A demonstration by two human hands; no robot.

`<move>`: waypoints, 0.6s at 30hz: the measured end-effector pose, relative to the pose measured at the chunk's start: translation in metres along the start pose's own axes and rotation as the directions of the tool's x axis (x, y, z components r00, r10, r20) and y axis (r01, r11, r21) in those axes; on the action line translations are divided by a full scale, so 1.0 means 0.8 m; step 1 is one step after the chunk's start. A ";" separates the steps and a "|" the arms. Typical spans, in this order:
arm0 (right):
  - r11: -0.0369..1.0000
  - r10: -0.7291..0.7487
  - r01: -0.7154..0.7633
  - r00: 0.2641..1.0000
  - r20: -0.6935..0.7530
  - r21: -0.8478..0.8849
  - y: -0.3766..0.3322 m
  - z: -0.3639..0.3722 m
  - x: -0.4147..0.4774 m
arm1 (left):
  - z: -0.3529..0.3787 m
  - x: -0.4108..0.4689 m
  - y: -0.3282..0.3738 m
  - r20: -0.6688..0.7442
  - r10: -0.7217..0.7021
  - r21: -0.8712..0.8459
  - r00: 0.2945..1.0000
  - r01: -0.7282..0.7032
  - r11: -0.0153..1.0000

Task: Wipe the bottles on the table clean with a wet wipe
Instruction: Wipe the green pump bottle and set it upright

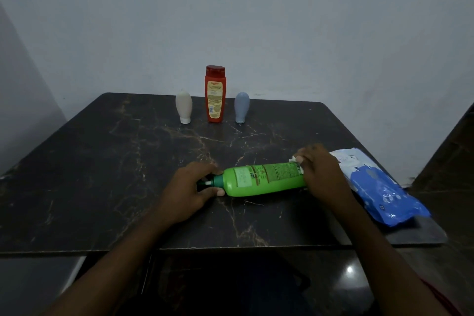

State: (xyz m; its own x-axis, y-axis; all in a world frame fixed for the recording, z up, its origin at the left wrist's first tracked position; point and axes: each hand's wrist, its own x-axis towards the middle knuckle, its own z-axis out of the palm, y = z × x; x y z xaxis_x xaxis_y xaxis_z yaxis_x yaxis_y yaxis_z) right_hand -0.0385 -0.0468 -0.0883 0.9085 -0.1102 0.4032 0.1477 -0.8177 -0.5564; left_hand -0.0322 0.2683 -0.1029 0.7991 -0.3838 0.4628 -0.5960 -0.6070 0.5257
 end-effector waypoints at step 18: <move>0.995 0.058 -0.033 0.960 0.274 -0.095 -0.147 -0.001 -0.105 | 0.005 0.028 0.027 -0.115 -0.484 0.153 0.868 0.497 0.854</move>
State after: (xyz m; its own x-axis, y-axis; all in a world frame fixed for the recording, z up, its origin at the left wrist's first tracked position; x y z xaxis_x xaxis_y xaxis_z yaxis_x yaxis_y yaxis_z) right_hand -0.1327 0.0581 -0.0565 0.9878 0.0013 0.1555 0.0796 -0.8634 -0.4983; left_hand -0.0268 0.2440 -0.0845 0.9726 0.0406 0.2290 -0.0999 -0.8160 0.5694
